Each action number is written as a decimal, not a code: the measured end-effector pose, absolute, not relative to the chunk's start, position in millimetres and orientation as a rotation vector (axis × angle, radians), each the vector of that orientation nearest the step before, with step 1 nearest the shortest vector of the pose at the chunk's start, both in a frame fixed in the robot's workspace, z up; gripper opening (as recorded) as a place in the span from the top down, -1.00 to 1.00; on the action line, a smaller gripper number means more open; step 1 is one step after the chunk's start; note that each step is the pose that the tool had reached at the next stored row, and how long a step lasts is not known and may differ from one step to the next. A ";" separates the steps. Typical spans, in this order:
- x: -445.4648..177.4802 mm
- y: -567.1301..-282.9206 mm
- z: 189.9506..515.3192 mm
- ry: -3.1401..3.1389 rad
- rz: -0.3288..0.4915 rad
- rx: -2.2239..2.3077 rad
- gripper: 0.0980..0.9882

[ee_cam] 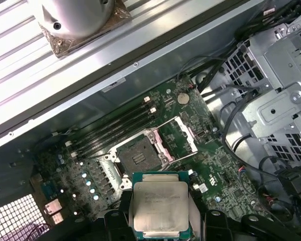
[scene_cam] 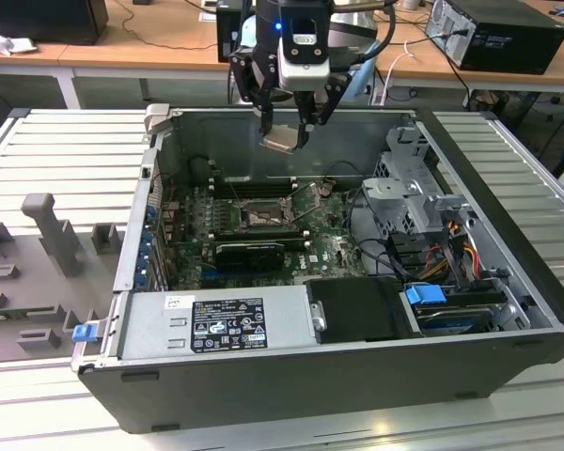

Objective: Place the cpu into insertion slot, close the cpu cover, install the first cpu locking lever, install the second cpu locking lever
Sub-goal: 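Place the cpu into insertion slot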

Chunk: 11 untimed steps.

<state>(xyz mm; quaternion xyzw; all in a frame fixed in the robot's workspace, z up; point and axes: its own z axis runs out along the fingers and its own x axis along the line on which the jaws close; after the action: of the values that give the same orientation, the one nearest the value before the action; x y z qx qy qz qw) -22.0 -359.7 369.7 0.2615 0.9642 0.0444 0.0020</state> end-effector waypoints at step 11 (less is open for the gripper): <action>-22.0 -359.7 369.5 2.998 0.139 0.905 0.03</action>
<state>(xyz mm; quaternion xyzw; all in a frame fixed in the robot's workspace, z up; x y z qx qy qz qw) -22.0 -359.7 369.5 0.2887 0.9564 0.0444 0.0033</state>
